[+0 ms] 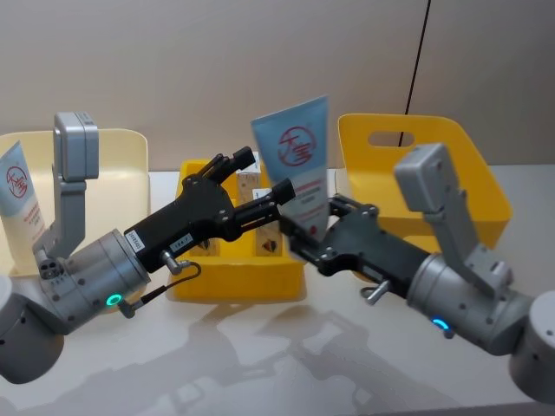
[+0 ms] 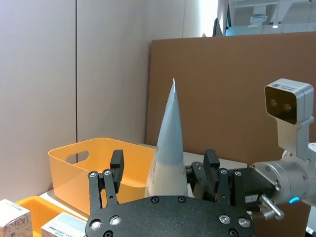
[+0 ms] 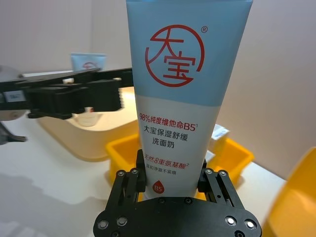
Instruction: Bimanual collaborative sorting of washing and personal care products
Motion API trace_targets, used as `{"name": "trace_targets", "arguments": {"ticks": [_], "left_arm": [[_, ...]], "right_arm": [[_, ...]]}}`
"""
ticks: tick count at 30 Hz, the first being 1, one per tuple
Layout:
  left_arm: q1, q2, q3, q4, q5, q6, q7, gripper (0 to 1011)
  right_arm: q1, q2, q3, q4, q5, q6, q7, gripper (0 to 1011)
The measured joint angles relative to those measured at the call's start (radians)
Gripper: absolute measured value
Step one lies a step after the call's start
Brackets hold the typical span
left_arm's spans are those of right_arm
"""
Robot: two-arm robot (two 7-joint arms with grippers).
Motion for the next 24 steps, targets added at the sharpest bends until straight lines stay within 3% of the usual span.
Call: {"name": "trace_targets", "arguments": {"ticks": [13, 24], "left_arm": [[0.000, 0.000, 0.000, 0.000, 0.000, 0.000, 0.000, 1000], [0.000, 0.000, 0.000, 0.000, 0.000, 0.000, 0.000, 1000]], "right_arm": [[-0.080, 0.019, 0.125, -0.036, -0.022, -0.024, -0.099, 542], [-0.069, 0.016, 0.202, 0.004, -0.058, -0.054, -0.175, 542]]}}
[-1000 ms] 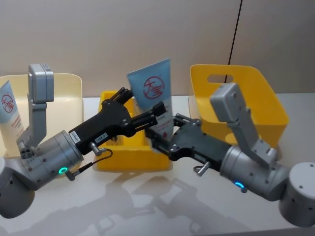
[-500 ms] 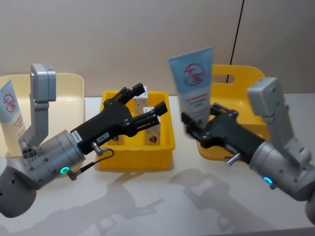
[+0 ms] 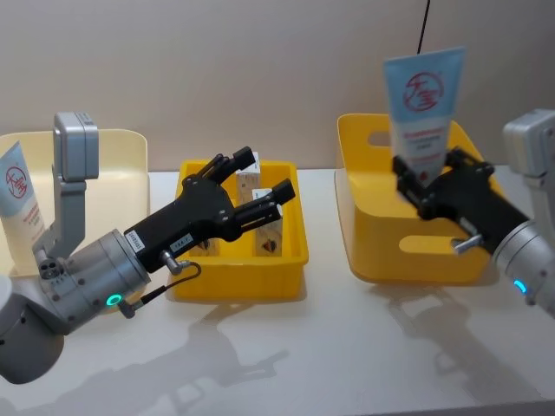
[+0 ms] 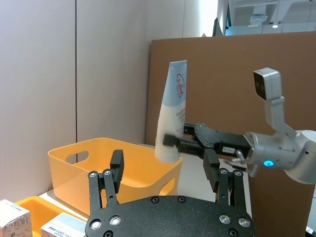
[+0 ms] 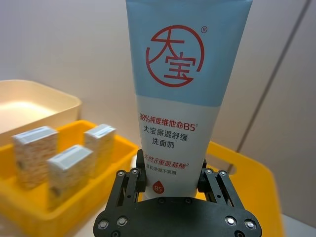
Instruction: Bimanual collaborative sorting of washing and personal care products
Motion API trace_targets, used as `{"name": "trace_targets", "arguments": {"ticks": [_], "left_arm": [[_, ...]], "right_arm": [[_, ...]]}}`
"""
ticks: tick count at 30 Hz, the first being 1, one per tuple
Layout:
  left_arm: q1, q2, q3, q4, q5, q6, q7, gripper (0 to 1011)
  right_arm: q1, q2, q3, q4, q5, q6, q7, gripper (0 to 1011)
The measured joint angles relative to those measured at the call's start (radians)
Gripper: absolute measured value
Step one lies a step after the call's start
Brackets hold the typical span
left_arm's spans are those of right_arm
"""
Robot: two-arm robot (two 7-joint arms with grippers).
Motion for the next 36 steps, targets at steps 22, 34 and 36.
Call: {"name": "trace_targets", "arguments": {"ticks": [22, 34, 36], "left_arm": [[0.000, 0.000, 0.000, 0.000, 0.000, 0.000, 0.000, 1000], [0.000, 0.000, 0.000, 0.000, 0.000, 0.000, 0.000, 1000], [0.000, 0.000, 0.000, 0.000, 0.000, 0.000, 0.000, 1000]], "right_arm": [[0.136, -0.040, 0.026, 0.174, -0.056, 0.051, -0.071, 541], [0.182, -0.074, 0.003, 0.234, -0.063, 0.127, -0.076, 541], [0.186, -0.080, -0.001, 0.241, -0.063, 0.141, -0.076, 541]]}}
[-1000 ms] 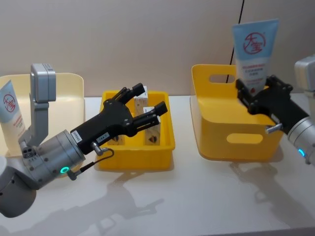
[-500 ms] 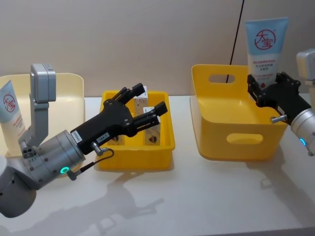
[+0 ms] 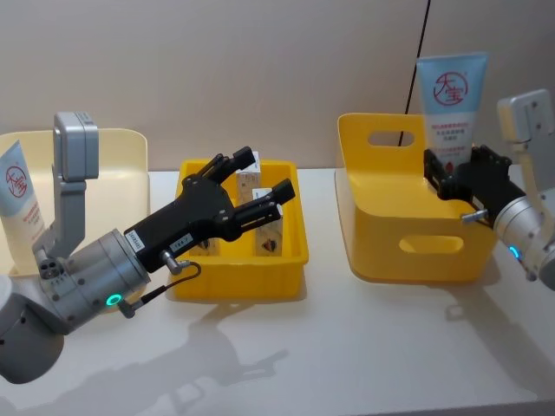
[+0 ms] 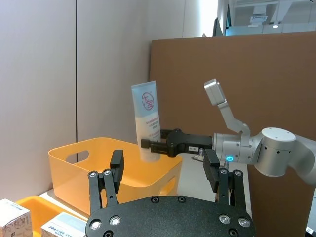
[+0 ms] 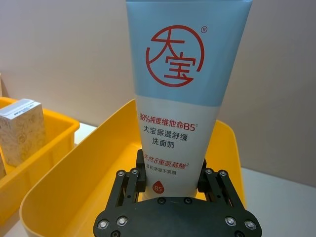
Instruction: Bimanual collaborative sorting of washing and personal care products
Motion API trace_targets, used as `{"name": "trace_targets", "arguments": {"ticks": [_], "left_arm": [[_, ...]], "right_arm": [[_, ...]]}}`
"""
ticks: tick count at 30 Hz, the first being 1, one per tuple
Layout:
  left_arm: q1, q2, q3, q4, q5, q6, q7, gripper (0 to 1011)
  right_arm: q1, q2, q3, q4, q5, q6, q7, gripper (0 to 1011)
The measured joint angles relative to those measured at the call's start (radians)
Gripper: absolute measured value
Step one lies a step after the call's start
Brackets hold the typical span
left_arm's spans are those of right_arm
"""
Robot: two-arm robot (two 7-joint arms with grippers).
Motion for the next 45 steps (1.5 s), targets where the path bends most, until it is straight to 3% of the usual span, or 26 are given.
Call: {"name": "trace_targets", "arguments": {"ticks": [13, 20, 29, 45], "left_arm": [[0.000, 0.000, 0.000, 0.000, 0.000, 0.000, 0.000, 1000], [0.000, 0.000, 0.000, 0.000, 0.000, 0.000, 0.000, 1000], [0.000, 0.000, 0.000, 0.000, 0.000, 0.000, 0.000, 1000], [0.000, 0.000, 0.000, 0.000, 0.000, 0.000, 0.000, 1000]], "right_arm": [[0.009, -0.024, -0.014, 0.023, -0.001, 0.048, 0.002, 552], [0.011, -0.030, -0.018, 0.029, -0.002, 0.062, 0.004, 793], [0.012, -0.034, -0.020, 0.032, -0.002, 0.071, 0.005, 1000], [0.013, -0.037, -0.020, 0.034, -0.002, 0.074, 0.006, 1001]]}}
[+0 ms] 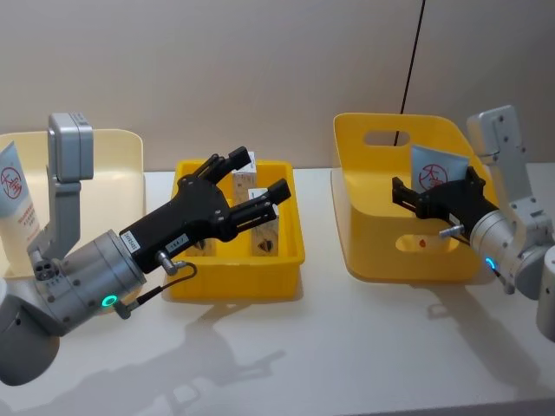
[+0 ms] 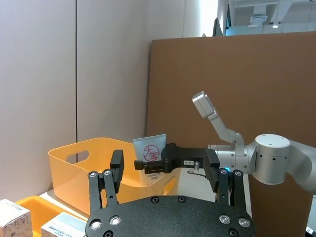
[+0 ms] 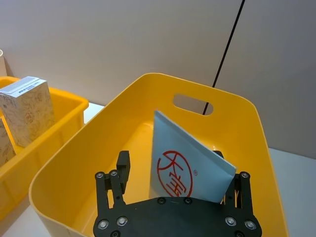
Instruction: Bimanual collaborative sorting of washing and personal care products
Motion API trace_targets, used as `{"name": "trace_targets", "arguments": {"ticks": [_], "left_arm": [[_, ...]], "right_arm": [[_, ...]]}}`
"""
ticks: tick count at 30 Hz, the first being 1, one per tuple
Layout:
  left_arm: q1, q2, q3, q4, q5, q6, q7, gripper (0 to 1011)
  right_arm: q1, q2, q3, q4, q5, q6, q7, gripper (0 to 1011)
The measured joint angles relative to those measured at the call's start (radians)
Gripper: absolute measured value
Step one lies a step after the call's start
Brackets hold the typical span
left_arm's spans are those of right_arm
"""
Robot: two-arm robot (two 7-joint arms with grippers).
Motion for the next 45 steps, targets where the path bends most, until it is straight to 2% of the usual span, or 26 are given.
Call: {"name": "trace_targets", "arguments": {"ticks": [6, 13, 29, 38, 45], "left_arm": [[0.000, 0.000, 0.000, 0.000, 0.000, 0.000, 0.000, 1000], [0.000, 0.000, 0.000, 0.000, 0.000, 0.000, 0.000, 1000], [0.000, 0.000, 0.000, 0.000, 0.000, 0.000, 0.000, 1000], [0.000, 0.000, 0.000, 0.000, 0.000, 0.000, 0.000, 1000], [0.007, 0.003, 0.000, -0.006, 0.009, 0.000, 0.018, 1000]], "right_arm": [[-0.017, 0.001, 0.011, -0.020, -0.001, -0.025, 0.002, 1001], [-0.063, 0.003, 0.041, -0.077, 0.001, -0.060, 0.001, 1001], [-0.205, -0.011, 0.131, -0.232, 0.009, -0.139, -0.030, 1001], [-0.250, -0.015, 0.154, -0.278, 0.003, -0.200, -0.026, 1001], [-0.254, -0.019, 0.146, -0.278, 0.003, -0.207, -0.025, 1001]]}}
